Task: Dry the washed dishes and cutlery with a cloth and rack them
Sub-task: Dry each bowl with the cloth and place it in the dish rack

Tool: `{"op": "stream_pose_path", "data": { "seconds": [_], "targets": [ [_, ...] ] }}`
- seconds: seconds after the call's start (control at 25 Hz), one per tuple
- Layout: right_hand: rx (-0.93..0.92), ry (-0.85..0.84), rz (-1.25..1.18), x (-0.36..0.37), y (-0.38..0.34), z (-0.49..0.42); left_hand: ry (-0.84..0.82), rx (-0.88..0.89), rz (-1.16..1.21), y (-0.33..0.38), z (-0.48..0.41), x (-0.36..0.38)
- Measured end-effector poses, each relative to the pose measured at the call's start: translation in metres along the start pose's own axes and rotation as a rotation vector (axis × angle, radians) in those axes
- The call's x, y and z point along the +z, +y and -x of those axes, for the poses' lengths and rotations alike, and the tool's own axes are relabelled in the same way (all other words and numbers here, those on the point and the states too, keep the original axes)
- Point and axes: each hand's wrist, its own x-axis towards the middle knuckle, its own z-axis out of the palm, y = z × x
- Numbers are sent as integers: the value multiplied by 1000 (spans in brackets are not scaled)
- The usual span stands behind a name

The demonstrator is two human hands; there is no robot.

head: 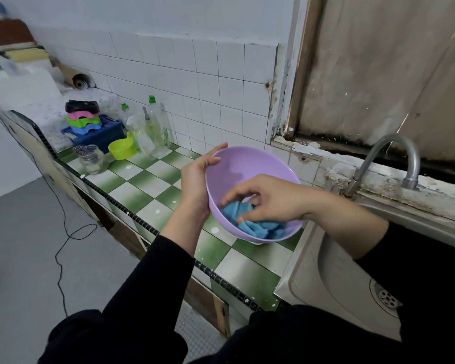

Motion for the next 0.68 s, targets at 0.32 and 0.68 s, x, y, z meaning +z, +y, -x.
{"op": "stream_pose_path", "data": {
  "seconds": [0.32,0.68],
  "targets": [
    [129,906,-873,20,2,-38,-42,194,-1,-4,13,14],
    [41,504,-852,22,3,-27,4,182,-19,-9,12,10]
  ]
}}
